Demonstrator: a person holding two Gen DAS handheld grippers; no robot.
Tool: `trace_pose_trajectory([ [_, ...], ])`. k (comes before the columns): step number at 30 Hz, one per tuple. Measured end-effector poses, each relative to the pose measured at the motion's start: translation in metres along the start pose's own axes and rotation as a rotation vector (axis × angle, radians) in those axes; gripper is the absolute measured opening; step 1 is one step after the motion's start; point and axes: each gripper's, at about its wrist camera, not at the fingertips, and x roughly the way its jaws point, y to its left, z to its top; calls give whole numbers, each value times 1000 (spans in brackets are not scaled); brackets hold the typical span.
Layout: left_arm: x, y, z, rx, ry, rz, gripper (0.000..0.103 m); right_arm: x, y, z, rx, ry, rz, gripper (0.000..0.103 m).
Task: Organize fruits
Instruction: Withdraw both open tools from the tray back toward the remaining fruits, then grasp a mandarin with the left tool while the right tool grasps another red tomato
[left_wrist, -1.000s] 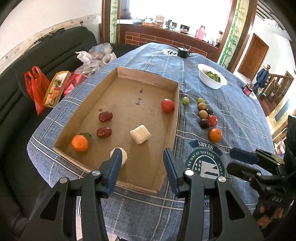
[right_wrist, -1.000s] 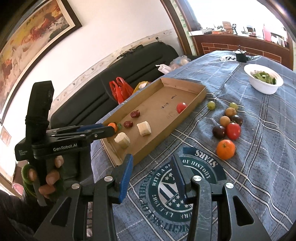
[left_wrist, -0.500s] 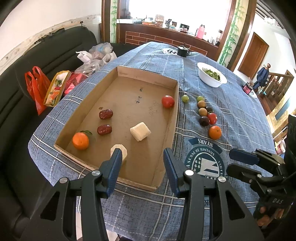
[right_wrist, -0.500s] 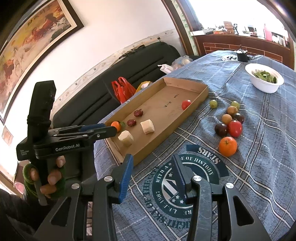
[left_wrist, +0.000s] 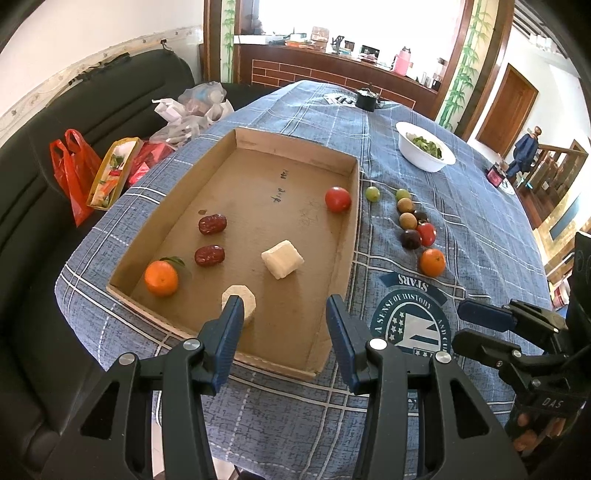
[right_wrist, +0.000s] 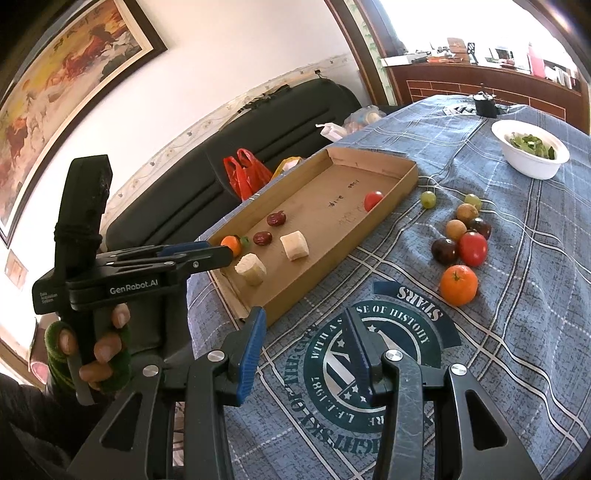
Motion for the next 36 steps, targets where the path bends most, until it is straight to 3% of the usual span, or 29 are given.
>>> trace_pose_trajectory([
  [12, 0, -2, 0, -1, 1, -2, 45, -12, -4, 2, 8, -26, -5, 45],
  [36, 9, -48, 4, 70, 17, -69, 44, -39, -52, 4, 55, -49, -102, 45],
])
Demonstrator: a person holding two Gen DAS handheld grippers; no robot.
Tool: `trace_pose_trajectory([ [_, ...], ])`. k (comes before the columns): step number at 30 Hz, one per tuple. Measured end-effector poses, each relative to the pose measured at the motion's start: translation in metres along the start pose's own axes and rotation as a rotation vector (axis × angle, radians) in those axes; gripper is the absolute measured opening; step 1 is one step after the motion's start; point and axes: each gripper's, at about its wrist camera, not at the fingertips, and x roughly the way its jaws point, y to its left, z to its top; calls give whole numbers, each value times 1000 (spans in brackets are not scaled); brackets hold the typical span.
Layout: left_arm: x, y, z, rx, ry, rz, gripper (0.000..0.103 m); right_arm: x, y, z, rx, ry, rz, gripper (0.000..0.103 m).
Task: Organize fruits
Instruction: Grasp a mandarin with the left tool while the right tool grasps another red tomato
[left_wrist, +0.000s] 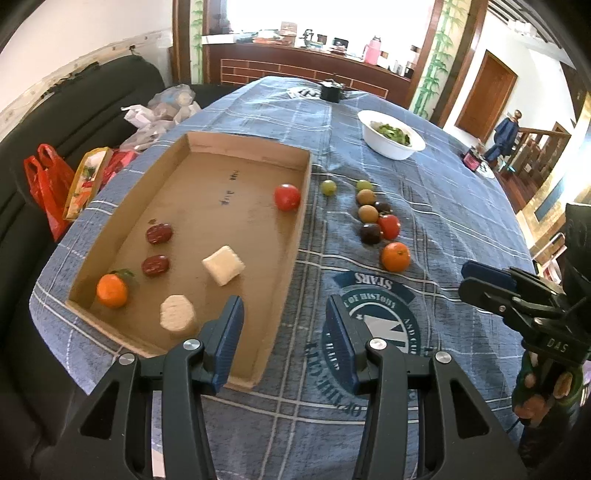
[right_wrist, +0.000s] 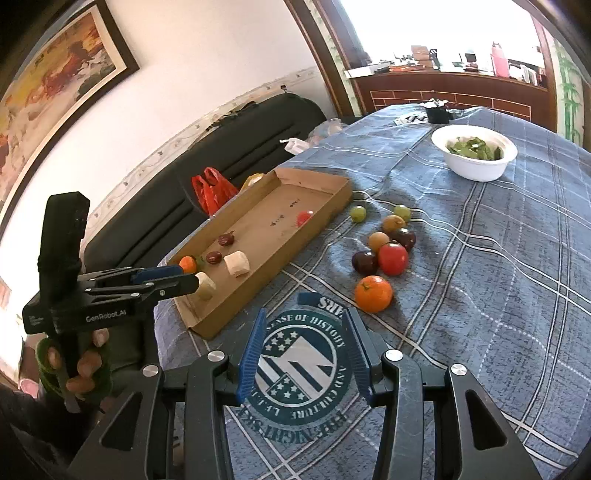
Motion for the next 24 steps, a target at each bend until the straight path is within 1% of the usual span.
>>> trace_pose_trajectory([
  [7, 13, -25, 1, 39, 27, -49, 44, 3, -14, 1, 18, 7, -20, 45],
  [12, 30, -56, -1, 81, 58, -106, 44, 8, -26, 10, 22, 10, -47, 45],
  [18, 57, -87, 7, 111, 77, -174, 44, 34, -45, 31, 27, 37, -94, 44],
  [24, 94, -98, 18, 80, 119, -219, 44, 65, -67, 45, 53, 83, -105, 43],
])
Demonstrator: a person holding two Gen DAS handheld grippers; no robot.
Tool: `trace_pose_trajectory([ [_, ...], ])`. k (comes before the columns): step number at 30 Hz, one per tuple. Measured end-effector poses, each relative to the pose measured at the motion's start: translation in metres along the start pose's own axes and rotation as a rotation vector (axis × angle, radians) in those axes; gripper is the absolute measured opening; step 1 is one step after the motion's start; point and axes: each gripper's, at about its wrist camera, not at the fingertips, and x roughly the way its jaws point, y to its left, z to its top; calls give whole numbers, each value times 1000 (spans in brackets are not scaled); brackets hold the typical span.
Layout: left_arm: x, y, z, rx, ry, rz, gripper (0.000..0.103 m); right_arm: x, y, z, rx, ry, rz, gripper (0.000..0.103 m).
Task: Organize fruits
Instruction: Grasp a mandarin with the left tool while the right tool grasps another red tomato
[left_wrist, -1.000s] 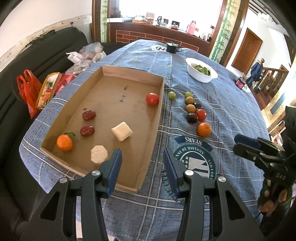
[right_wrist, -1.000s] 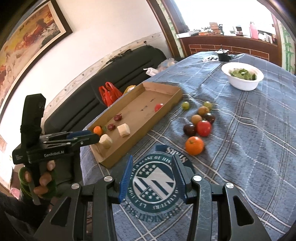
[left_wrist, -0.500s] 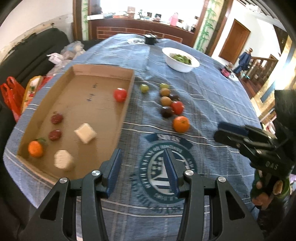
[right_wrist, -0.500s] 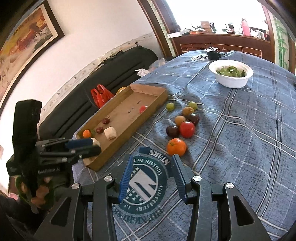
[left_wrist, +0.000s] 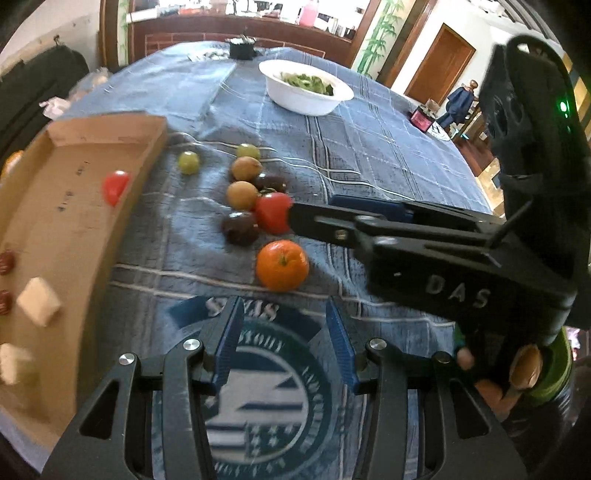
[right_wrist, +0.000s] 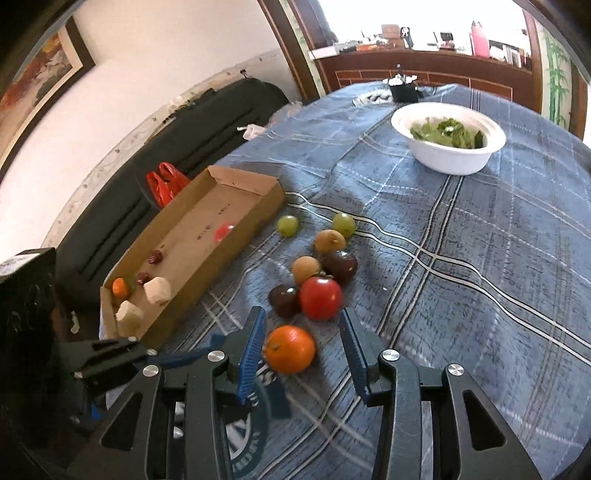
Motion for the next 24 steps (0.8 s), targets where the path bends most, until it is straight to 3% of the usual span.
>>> trace_pose_trajectory([
  [9, 21, -5, 14, -5, -9, 0, 44, 41, -6, 16, -26, 67, 3, 43],
  [13, 27, 1, 22, -18, -19, 16, 44, 50, -13, 19, -11, 73, 20, 37],
  [14, 30, 1, 23, -19, -14, 7, 45, 50, -15, 19, -9, 71, 16, 32],
  [17, 39, 3, 23, -31, 12, -20, 45, 43, -23, 16, 11, 59, 9, 32],
  [22, 42, -2, 23, -11, -18, 6, 45, 18, -36, 4, 54, 22, 7, 32],
  [24, 43, -3, 22, -3, -28, 26, 38, 7, -41, -1, 71, 5, 5, 32],
])
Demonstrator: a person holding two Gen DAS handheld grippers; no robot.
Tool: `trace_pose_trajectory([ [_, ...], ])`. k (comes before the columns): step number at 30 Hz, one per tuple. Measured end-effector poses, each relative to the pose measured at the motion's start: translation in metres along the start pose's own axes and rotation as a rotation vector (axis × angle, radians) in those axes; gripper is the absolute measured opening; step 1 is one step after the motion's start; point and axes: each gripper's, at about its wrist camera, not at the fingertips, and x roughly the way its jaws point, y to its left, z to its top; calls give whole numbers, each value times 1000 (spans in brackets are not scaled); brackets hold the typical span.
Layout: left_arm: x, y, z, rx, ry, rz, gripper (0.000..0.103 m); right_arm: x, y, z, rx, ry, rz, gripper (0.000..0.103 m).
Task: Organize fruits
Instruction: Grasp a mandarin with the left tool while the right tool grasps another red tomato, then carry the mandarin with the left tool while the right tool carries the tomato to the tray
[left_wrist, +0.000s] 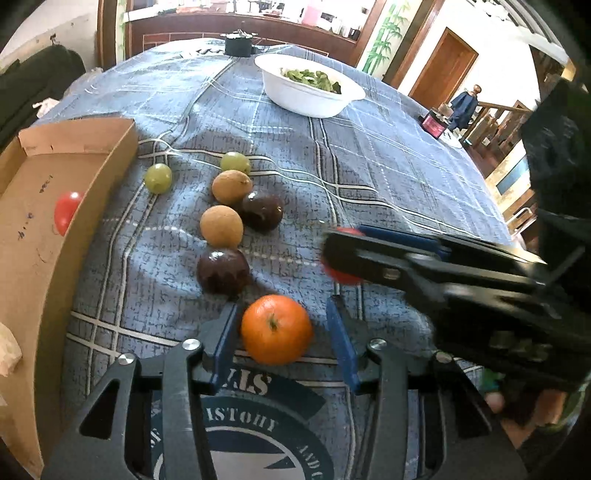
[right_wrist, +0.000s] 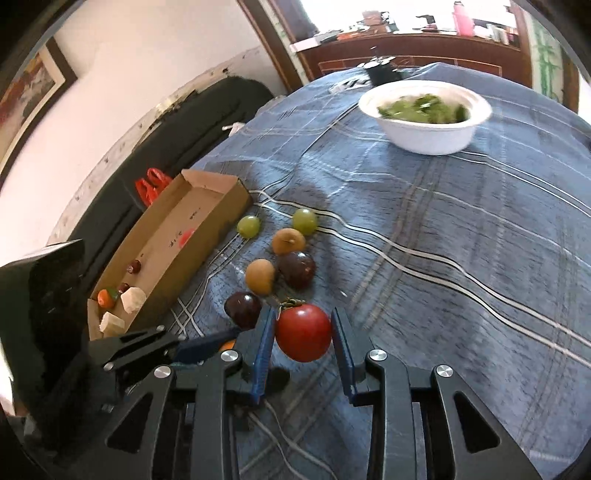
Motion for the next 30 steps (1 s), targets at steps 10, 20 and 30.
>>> trace_pose_trajectory([
  [10, -10, 0, -8, 19, 6, 41, 33, -43, -8, -15, 53, -70, -11, 32],
  [20, -51, 5, -20, 30, -39, 93, 33, -58, 8, -28, 47, -89, 0, 32],
  [30, -88, 15, -24, 37, -96, 116, 33, -67, 24, -36, 30, -97, 14, 32],
])
